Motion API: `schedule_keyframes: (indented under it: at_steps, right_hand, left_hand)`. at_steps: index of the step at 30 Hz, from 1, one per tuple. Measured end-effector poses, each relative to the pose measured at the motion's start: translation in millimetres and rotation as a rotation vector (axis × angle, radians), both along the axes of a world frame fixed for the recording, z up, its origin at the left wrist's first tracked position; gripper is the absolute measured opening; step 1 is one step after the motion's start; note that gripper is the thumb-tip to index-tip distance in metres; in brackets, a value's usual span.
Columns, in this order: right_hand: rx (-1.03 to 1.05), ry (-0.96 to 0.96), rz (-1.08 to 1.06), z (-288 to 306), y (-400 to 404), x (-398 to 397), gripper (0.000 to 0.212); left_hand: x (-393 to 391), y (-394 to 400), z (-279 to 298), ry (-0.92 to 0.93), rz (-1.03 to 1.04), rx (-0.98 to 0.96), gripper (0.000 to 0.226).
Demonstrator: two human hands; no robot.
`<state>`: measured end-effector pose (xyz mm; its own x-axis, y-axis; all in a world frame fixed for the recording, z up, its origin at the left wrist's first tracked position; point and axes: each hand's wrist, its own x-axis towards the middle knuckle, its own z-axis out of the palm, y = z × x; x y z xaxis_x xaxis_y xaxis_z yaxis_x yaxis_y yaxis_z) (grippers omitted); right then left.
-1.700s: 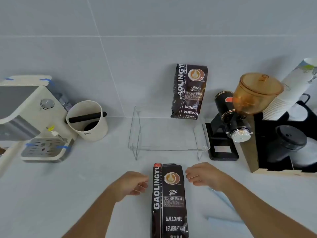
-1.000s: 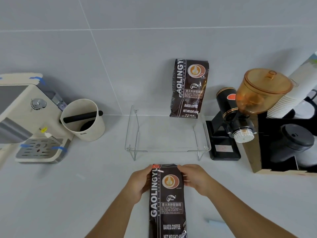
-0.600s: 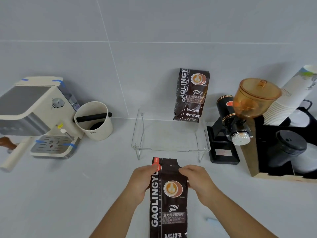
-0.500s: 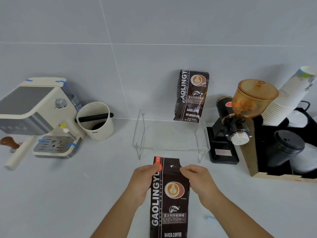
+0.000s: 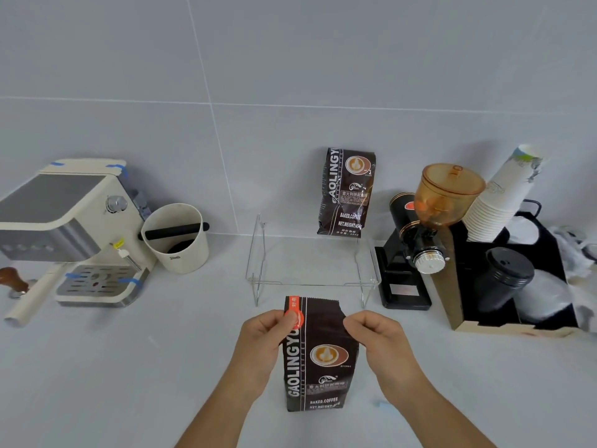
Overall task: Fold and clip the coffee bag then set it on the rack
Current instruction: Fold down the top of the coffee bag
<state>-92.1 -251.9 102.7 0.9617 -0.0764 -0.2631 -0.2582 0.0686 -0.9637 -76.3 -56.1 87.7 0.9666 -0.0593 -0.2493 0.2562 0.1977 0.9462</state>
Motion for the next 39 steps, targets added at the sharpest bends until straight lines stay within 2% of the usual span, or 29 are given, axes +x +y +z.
schedule_keyframes:
  at_steps: [7,8,10,12,13,18,24,27,32,39]
  right_hand:
    - [-0.229,-0.07,0.043,8.1,-7.2,-4.0,0.023]
    - [-0.239,-0.066,0.039,10.0,-5.5,-3.5,0.022]
    - [-0.203,-0.062,0.027,13.5,1.1,-1.7,0.02]
    - [-0.213,-0.094,0.046,15.1,7.0,0.8,0.03]
    - [-0.229,-0.117,0.065,16.2,9.4,2.2,0.035]
    - [-0.459,-0.219,0.109,19.0,18.0,7.1,0.037]
    - [-0.668,-0.402,0.131,15.9,19.9,4.0,0.011]
    - [-0.721,-0.457,0.189,18.9,17.6,1.2,0.007]
    - [-0.704,-0.508,0.277,20.8,11.8,-6.2,0.01]
    - [-0.609,-0.34,0.343,26.8,13.5,-9.1,0.027]
  left_hand:
    - [0.7,6.5,16.1,-0.108,-0.027,0.27,0.006]
    - [1.2,6.7,18.9,-0.109,-0.01,0.291,0.01]
    - [1.3,8.1,22.7,-0.13,0.003,0.334,0.038]
    - [3.1,10.7,24.1,-0.187,-0.016,0.382,0.059]
    - [5.1,13.0,24.6,-0.222,-0.028,0.409,0.06]
    - [10.1,21.4,26.7,-0.37,-0.104,0.6,0.045]
    - [6.7,30.1,24.8,-0.566,-0.13,0.829,0.016]
    - [4.3,34.5,26.7,-0.55,-0.163,0.803,0.009]
    - [-0.3,39.8,30.1,-0.49,-0.284,0.687,0.021]
    - [-0.9,38.7,29.7,-0.351,-0.357,0.558,0.024]
